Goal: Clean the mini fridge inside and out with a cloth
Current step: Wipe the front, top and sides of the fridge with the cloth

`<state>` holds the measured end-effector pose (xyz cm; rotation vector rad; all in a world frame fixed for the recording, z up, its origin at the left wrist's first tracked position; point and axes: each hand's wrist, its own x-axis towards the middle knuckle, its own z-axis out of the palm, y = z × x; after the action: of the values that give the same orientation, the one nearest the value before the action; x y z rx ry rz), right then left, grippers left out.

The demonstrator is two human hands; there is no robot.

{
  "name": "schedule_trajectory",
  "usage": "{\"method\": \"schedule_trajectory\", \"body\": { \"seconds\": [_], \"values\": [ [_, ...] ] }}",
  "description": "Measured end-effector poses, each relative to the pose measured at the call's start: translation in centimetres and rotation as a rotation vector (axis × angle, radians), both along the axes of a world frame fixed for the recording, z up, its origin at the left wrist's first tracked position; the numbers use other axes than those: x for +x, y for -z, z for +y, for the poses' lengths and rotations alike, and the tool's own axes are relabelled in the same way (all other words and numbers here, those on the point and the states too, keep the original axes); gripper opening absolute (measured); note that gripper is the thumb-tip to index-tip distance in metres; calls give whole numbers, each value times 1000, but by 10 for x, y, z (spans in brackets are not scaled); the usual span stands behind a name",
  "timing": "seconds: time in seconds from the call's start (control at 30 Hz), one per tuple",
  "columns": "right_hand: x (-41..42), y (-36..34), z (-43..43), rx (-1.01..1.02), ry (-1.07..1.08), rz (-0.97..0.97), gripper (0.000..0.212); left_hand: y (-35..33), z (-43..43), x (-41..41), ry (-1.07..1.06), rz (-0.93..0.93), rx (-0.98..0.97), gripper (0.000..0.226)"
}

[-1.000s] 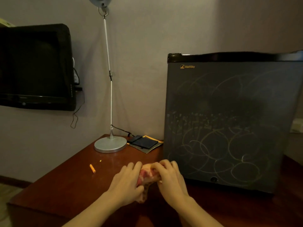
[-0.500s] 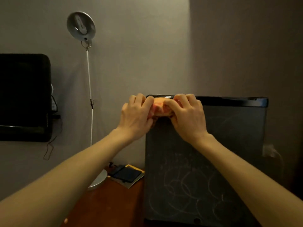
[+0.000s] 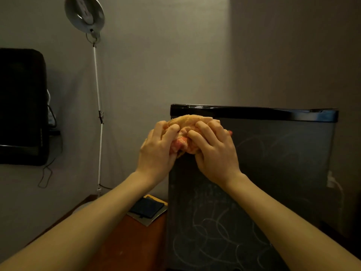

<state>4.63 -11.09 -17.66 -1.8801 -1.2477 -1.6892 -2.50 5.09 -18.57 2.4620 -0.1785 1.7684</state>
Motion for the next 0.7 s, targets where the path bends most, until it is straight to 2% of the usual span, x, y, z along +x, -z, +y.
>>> {"method": "schedule_trajectory", "body": {
  "seconds": [0.2,0.53,0.7],
  "values": [
    [0,37,-1,-108,38,53,52,37,6,-1,36,62,-36,56],
    [0,102,-1,-124,9,39,40,100,3,-4,-44,109,-84,38],
    [1,141,-2,-147,9,55,35,136,1,-6,-47,180,-113,53]
  ]
}}
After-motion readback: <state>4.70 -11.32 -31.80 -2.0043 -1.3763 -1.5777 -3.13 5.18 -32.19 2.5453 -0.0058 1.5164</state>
